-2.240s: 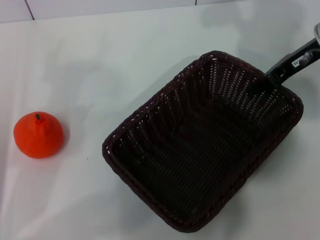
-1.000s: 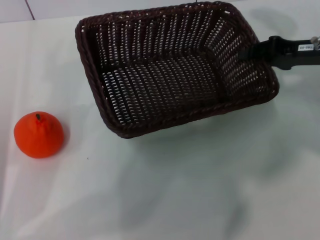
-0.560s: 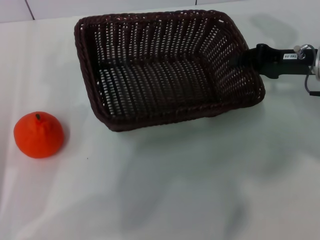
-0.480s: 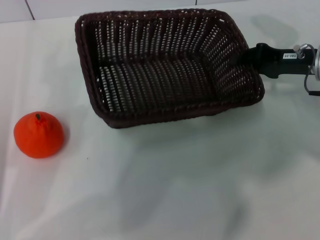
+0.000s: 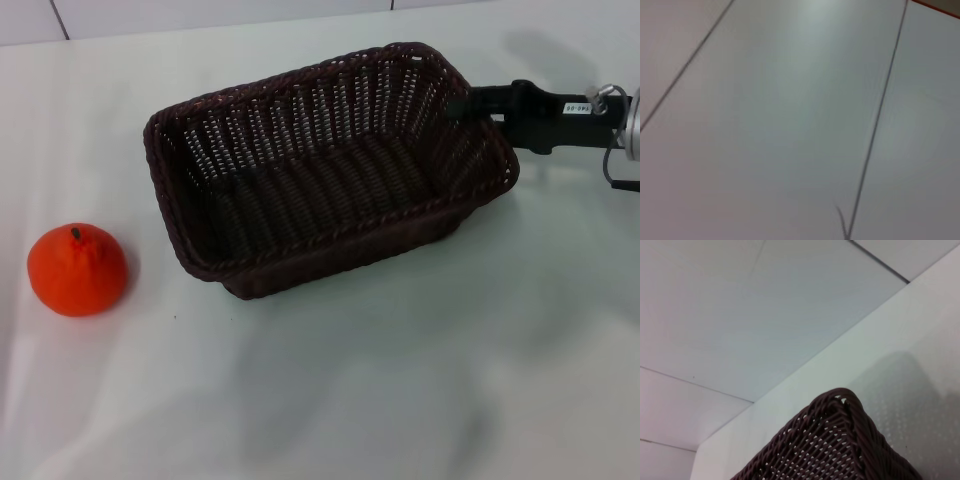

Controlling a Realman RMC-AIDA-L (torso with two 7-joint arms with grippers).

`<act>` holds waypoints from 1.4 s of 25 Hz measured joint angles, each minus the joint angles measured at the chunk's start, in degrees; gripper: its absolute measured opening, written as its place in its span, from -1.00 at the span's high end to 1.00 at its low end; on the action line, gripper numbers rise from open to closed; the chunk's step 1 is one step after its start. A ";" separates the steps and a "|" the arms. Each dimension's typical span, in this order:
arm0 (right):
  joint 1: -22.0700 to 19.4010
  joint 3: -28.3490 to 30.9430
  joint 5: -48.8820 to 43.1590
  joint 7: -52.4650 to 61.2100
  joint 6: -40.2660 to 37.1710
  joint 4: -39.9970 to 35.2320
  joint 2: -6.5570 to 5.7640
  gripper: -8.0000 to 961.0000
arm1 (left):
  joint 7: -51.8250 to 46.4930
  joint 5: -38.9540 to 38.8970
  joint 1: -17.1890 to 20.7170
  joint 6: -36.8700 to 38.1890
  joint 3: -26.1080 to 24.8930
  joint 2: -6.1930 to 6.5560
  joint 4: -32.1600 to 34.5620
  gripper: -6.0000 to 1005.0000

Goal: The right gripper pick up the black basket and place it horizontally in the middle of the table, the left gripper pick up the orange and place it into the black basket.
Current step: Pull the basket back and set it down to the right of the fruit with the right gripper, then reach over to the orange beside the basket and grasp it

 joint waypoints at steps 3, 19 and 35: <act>-0.24 0.00 0.36 0.19 0.31 0.01 -0.02 -0.13 | 0.00 0.00 0.43 0.05 1.39 0.00 -0.40 -0.69; -1.01 6.66 0.51 1.79 -2.40 -0.78 -4.05 -0.64 | 0.00 6.59 8.60 11.61 26.19 3.86 -11.35 -0.61; 0.55 6.22 3.16 1.07 -6.53 -0.22 -3.81 -0.64 | 0.00 13.56 6.71 25.48 30.35 3.35 -11.81 -0.61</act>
